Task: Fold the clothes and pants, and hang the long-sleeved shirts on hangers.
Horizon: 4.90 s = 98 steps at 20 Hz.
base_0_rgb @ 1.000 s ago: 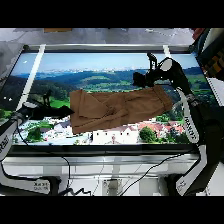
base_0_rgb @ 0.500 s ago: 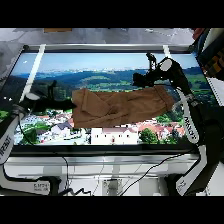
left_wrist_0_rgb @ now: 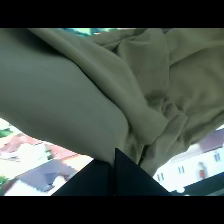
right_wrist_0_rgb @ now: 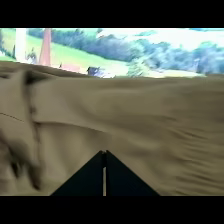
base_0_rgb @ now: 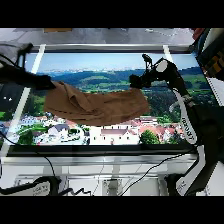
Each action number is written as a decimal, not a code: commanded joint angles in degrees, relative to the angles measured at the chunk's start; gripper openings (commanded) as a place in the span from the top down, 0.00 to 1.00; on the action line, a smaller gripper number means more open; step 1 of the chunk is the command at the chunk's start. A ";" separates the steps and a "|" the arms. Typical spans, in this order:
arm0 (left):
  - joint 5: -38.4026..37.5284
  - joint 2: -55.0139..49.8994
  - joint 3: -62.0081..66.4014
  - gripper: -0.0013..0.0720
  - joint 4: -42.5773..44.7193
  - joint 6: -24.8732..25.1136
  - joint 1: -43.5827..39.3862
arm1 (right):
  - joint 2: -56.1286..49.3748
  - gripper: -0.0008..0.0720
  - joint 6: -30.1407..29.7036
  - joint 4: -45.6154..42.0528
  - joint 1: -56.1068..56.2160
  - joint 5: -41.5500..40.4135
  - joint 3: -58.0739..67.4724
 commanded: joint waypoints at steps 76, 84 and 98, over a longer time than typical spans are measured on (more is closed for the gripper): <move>35.08 -16.13 3.98 0.79 -9.51 4.04 -23.58 | -14.23 0.94 -17.62 34.58 -8.00 6.67 7.69; 21.35 -0.37 3.98 0.96 3.21 4.04 -22.01 | 6.43 0.94 -11.43 27.04 -31.06 10.71 7.65; 20.09 8.31 3.96 0.96 3.10 4.02 -22.01 | 22.62 0.94 -0.57 11.80 -64.15 24.35 7.65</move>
